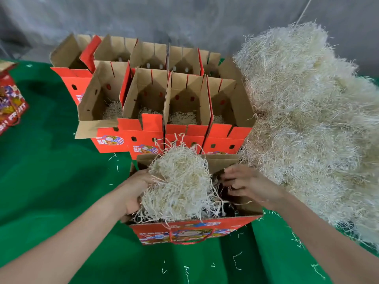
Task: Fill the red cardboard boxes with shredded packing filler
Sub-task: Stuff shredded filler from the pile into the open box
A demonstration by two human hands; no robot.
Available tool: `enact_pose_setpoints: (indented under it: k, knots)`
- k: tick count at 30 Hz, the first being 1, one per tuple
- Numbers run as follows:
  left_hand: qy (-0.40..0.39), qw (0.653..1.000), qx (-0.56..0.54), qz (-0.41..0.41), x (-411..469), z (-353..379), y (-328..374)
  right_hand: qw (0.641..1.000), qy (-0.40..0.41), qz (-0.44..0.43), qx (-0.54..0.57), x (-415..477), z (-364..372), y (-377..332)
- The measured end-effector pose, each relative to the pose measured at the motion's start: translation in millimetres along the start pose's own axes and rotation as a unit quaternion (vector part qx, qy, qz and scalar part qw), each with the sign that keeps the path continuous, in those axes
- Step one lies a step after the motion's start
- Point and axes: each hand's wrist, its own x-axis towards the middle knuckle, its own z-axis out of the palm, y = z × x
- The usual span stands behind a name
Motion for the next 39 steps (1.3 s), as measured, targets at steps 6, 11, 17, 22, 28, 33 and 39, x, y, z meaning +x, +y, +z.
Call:
enact_pose_setpoints:
  k: [6,11,17,22,28,33,39]
  knots:
    - [-0.103,0.994,0.022,0.002,-1,26,-7,0.992,-0.103,0.009,-0.066,13,53,3]
    - [-0.024,0.990,0.101,0.099,2,12,-6,0.997,0.039,0.029,-0.064,15,27,-2]
    - [-0.028,0.995,0.067,0.065,4,-7,-6,0.999,0.036,0.023,0.022,6,18,1]
    - [-0.156,0.982,0.084,0.060,-5,16,-4,0.993,-0.083,0.073,0.045,13,45,-3]
    - [-0.040,0.977,0.180,0.104,3,21,4,0.994,0.060,0.074,-0.048,19,41,-7]
    - [-0.036,0.962,0.249,0.111,-9,3,2,0.987,0.120,0.073,-0.077,14,14,1]
    - [-0.029,0.964,0.247,0.092,-11,-5,-2,0.977,0.169,0.067,-0.109,7,9,-5]
